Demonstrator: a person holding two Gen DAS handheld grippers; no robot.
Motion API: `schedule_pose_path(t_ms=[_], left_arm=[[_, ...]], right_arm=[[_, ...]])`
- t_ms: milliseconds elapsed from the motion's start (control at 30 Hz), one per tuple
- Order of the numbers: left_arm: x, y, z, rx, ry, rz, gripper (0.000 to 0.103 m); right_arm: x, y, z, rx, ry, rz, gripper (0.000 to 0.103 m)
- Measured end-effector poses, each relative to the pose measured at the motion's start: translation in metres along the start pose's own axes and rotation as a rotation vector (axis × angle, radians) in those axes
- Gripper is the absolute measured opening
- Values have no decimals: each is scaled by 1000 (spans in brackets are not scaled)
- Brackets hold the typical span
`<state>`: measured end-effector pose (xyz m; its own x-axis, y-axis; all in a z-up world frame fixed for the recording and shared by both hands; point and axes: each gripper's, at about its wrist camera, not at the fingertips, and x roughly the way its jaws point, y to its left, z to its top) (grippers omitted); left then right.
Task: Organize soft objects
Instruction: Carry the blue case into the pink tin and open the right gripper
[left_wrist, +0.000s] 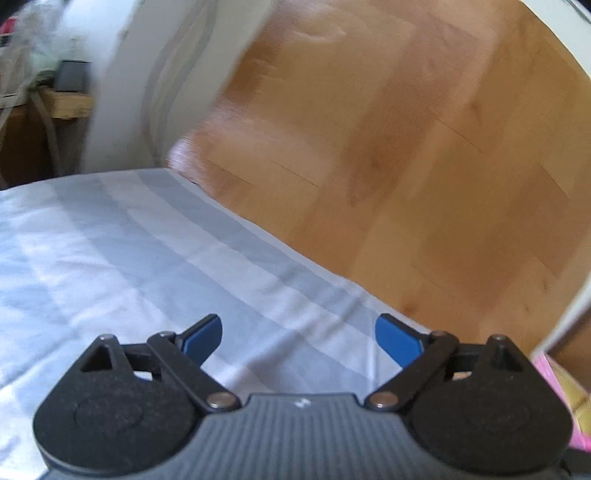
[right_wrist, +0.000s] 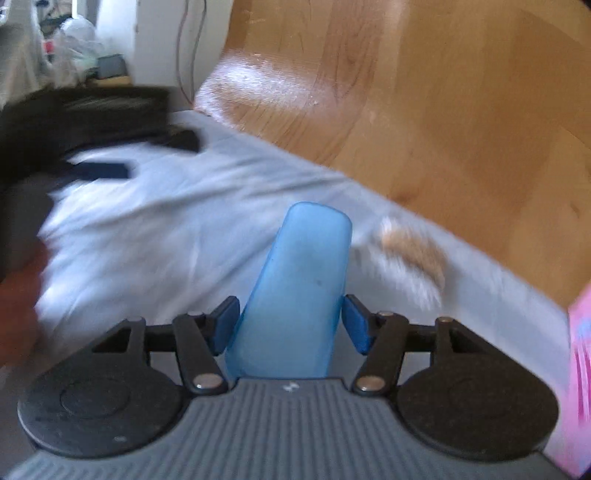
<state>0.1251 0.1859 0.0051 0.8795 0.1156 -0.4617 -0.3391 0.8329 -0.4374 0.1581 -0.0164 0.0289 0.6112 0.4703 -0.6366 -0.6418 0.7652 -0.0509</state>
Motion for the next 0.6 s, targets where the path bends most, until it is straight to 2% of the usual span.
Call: schedule_pose_path(t_ms=[100, 167, 267, 333, 400, 467, 533, 600], left_arm=[[3, -17, -8, 90, 43, -66, 96], [2, -31, -16, 167, 55, -104, 96], [-2, -56, -32, 291, 84, -174, 96], [-10, -79, -45, 307, 148, -246, 96], [-27, -111, -63, 309, 217, -386, 96], [-47, -151, -88, 360, 298, -498, 96], [-61, -190, -118, 435, 397, -560, 96], [-68, -215, -143, 478, 475, -579, 97]], right_arm=[[-55, -7, -50, 24, -28, -45, 63], [-91, -15, -83, 66, -39, -106, 63], [-136, -23, -130, 144, -52, -261, 63], [-159, -31, -154, 197, -61, -322, 64], [-175, -38, -169, 253, -74, -342, 64], [-184, -47, -177, 306, -89, -335, 64], [-186, -51, -181, 338, -94, -329, 64], [-189, -53, -188, 355, -103, -323, 64]])
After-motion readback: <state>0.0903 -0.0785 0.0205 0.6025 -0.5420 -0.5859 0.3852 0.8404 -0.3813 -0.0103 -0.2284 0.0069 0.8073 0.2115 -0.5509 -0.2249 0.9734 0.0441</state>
